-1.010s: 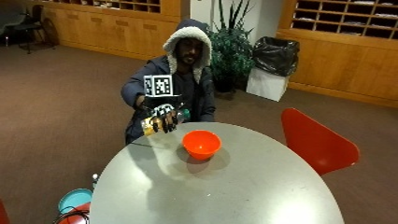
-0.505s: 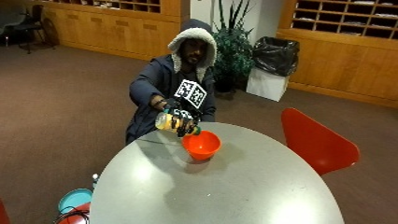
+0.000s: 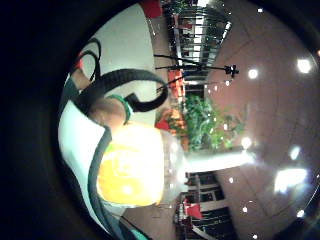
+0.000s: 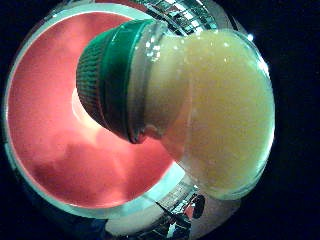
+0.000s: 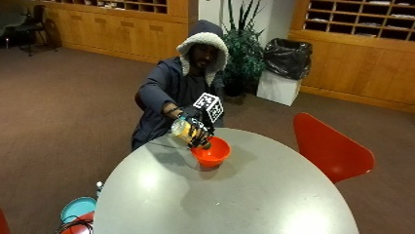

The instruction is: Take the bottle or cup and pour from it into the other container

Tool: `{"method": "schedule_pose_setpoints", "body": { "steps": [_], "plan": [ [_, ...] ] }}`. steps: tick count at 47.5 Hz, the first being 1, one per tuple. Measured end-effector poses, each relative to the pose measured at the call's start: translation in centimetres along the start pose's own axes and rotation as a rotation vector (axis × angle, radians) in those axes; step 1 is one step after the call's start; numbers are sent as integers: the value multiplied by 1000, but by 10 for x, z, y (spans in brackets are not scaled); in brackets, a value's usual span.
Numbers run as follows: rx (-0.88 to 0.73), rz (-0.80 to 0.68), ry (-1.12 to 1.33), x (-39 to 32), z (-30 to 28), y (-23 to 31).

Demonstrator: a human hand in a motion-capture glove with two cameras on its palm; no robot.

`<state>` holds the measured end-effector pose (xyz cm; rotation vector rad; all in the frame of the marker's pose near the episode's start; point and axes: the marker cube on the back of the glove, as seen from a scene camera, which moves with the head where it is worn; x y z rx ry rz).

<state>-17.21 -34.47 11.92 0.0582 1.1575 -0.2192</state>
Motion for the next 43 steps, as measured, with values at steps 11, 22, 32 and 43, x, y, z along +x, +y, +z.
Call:
{"method": "schedule_pose_setpoints", "body": {
  "steps": [11,22,32,43],
  "plan": [
    [21,-23,-35,10,3,1],
    [24,4,-86,28,5,7],
    [34,21,-85,36,3,18],
    [49,42,-150,49,6,15]
  ]
}}
